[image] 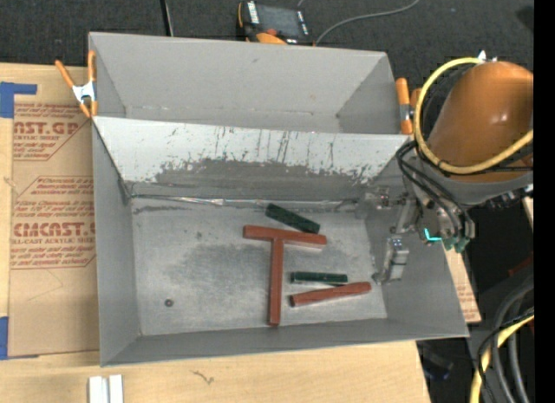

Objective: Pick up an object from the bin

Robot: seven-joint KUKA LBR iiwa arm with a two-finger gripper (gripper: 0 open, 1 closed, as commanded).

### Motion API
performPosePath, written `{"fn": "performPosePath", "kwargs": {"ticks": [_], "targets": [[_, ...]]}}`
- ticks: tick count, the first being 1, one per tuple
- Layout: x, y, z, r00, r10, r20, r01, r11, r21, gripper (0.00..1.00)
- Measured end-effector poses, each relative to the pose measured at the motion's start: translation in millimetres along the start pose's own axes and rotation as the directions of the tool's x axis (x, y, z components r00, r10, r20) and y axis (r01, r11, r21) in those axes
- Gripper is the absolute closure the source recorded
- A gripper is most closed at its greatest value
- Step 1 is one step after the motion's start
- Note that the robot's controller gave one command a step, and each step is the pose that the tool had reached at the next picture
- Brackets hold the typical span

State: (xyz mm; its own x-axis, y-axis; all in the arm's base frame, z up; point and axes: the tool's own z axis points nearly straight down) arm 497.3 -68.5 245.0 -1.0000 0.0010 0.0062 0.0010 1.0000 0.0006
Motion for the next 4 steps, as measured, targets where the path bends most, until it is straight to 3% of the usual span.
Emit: {"fn": "performPosePath", "kwargs": {"ticks": [1, 2, 3, 4], "targets": [[-15.7, 37, 135, 0.935, 0.355, 0.0, -0.355, 0.935, -0.001, 0.0], [15.2, 18, 176, 0.969, 0.247, 0.01, -0.247, 0.969, -0.002, 0.0], [15.7, 19, 176, 0.969, 0.246, 0.006, -0.246, 0.969, -0.001, 1.0], [-10.2, 24, 41, 0.976, 0.217, 0.015, -0.217, 0.976, -0.003, 1.0]]}}
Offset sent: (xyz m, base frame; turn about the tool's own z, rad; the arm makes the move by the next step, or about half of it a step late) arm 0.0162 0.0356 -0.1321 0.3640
